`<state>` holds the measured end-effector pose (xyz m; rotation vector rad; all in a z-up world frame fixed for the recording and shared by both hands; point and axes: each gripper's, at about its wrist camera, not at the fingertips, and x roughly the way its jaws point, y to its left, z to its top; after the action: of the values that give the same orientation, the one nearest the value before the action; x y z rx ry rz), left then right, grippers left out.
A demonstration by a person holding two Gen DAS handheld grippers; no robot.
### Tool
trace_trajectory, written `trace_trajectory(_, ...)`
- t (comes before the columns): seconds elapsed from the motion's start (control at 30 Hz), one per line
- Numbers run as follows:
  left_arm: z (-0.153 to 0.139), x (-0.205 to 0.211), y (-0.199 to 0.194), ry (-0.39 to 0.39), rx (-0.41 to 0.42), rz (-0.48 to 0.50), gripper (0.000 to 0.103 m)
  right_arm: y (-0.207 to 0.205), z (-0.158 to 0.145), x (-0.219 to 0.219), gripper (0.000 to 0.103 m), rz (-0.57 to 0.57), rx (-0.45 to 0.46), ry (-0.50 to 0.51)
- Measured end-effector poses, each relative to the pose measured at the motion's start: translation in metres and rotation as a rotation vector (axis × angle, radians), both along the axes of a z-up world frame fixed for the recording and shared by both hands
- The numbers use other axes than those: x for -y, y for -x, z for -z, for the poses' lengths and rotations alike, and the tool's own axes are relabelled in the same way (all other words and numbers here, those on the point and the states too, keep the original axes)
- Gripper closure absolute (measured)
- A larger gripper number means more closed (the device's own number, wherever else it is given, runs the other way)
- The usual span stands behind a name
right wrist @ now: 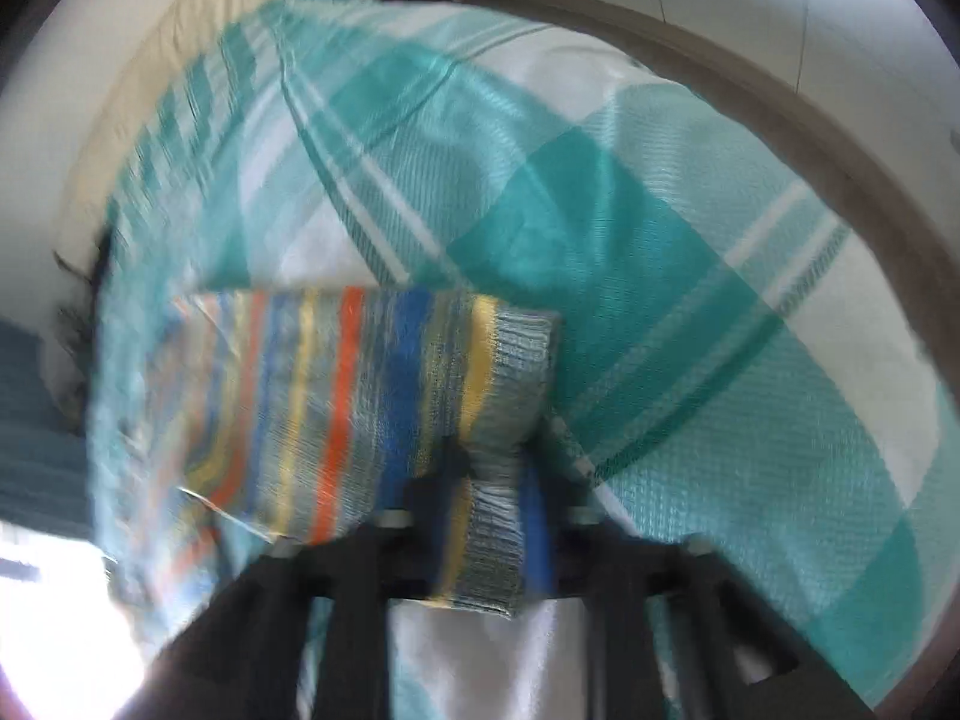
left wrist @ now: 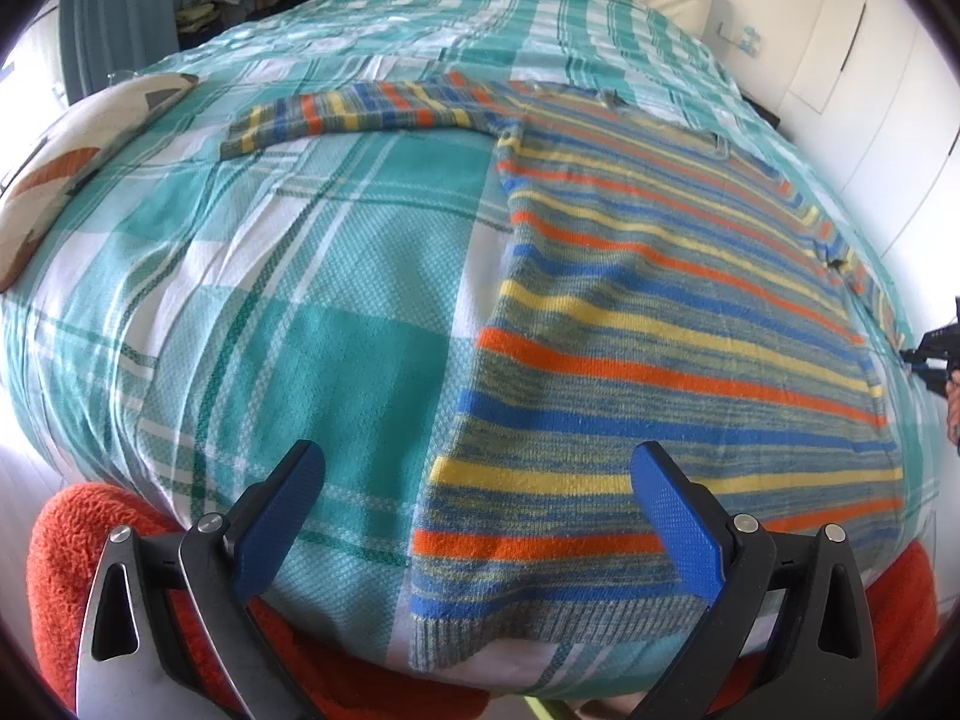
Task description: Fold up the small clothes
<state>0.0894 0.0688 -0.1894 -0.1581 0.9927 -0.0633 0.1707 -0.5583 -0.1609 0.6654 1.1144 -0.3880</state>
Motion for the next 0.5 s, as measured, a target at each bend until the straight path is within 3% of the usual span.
trace_trajectory(0.1,0.0,0.001,-0.001,-0.003,0.009,0.01,0.001,-0.012,-0.025,-0.012,0.099,-0.02,-0.019,0.128)
trace_trajectory(0.17,0.001,0.001,0.001,-0.003,0.012,0.018,0.001,-0.023,-0.062,-0.033,0.099,-0.066,0.032,0.247)
trace_trajectory(0.23,0.003,0.0,-0.001,0.001,0.005,0.025,0.001,-0.043,-0.113,-0.068,0.099,-0.153,0.141,0.316)
trace_trajectory(0.37,0.003,0.0,-0.004,0.012,0.003,0.024,0.001,-0.095,-0.17,-0.158,0.099,-0.374,0.275,0.276)
trace_trajectory(0.43,0.003,0.001,-0.004,0.008,0.007,0.023,0.001,-0.121,-0.178,-0.212,0.099,-0.504,0.315,0.237)
trace_trajectory(0.5,0.003,0.0,-0.004,0.0,0.007,0.023,0.001,-0.142,-0.17,-0.254,0.095,-0.624,0.363,0.125)
